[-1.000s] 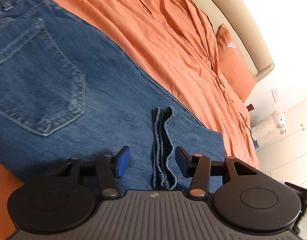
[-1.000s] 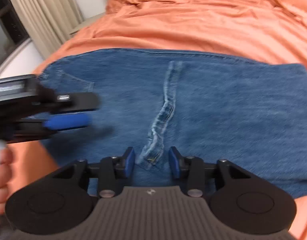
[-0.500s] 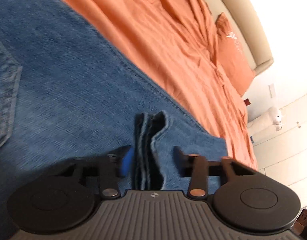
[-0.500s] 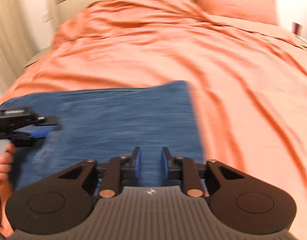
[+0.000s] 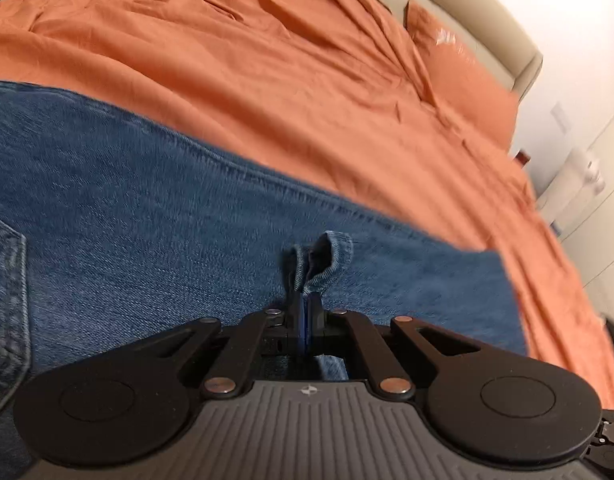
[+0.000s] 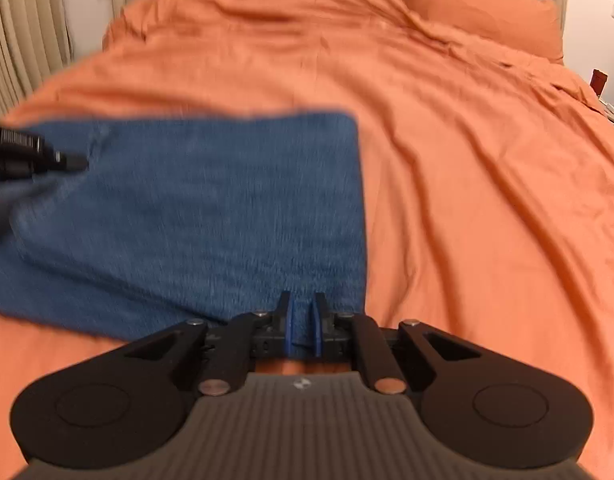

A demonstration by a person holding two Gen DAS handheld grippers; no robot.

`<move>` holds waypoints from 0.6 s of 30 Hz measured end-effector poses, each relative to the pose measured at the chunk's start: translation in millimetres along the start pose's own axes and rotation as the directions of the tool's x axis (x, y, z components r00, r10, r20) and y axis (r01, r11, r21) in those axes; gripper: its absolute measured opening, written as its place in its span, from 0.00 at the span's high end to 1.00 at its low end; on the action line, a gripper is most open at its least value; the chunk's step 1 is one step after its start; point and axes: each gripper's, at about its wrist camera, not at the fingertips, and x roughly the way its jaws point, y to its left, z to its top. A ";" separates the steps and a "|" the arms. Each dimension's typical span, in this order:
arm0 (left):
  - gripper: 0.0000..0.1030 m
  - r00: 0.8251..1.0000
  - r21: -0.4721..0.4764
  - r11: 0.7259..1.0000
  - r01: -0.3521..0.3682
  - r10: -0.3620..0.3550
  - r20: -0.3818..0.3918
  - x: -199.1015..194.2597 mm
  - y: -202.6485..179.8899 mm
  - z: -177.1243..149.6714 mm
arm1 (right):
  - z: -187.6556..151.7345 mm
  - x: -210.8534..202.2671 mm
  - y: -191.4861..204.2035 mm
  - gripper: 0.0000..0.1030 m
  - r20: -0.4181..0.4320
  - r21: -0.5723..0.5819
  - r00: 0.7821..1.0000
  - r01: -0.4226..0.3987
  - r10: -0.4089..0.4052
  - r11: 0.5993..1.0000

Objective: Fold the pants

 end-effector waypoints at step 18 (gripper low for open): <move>0.71 0.974 0.016 0.988 -0.154 0.149 0.169 -69.6 -8.3 19.2 | 106.1 29.5 -2.2 0.96 0.048 -0.084 0.996 0.074 -0.070 0.994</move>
